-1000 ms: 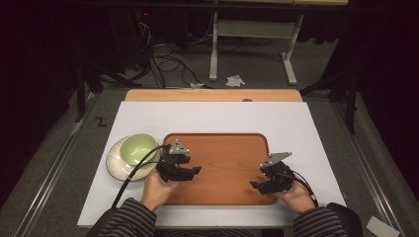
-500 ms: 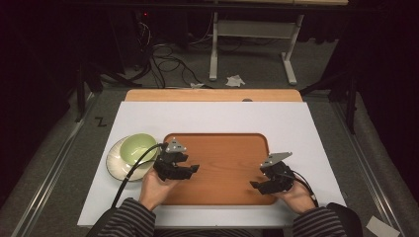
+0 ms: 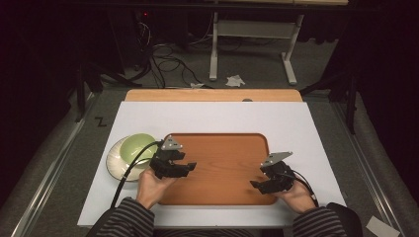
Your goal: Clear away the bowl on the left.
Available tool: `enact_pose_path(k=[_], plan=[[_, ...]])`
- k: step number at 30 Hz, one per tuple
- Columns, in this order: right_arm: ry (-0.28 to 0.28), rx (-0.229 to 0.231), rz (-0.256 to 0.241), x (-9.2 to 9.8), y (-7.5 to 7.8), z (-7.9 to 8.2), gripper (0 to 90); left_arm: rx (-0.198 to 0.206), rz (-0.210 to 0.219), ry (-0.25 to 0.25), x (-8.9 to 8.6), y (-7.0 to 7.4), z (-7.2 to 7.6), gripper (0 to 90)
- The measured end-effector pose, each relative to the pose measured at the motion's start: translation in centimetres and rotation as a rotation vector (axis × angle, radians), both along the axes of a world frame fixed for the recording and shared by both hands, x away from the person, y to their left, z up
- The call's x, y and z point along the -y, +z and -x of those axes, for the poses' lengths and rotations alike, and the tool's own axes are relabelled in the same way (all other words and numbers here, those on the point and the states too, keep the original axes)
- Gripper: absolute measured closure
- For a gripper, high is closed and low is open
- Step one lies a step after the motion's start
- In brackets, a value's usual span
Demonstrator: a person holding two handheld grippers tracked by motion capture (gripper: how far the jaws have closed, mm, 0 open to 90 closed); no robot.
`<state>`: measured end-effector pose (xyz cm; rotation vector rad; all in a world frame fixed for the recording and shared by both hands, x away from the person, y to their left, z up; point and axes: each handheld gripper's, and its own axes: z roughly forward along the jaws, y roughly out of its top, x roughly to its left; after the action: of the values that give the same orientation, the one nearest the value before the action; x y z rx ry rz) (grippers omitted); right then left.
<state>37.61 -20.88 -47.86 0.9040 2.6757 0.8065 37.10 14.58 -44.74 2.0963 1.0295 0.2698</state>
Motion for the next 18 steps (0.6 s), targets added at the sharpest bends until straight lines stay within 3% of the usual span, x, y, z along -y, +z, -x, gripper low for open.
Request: enact_pose_path(k=[7,13,18], plan=[[-0.001,0.004,-0.009,0.1,0.1,0.0,36.1,0.007,-0.001,0.008,-0.3,0.1,0.0,41.5],[-0.015,0.005,-0.014,0.5,0.2,-0.1,35.9,-0.01,-0.01,0.013,-0.4,-0.1,-0.2,40.1],[-0.032,0.013,-0.024,1.1,0.5,0.0,35.9,-0.001,0.008,0.032,-0.9,0.1,-0.1,40.2]])
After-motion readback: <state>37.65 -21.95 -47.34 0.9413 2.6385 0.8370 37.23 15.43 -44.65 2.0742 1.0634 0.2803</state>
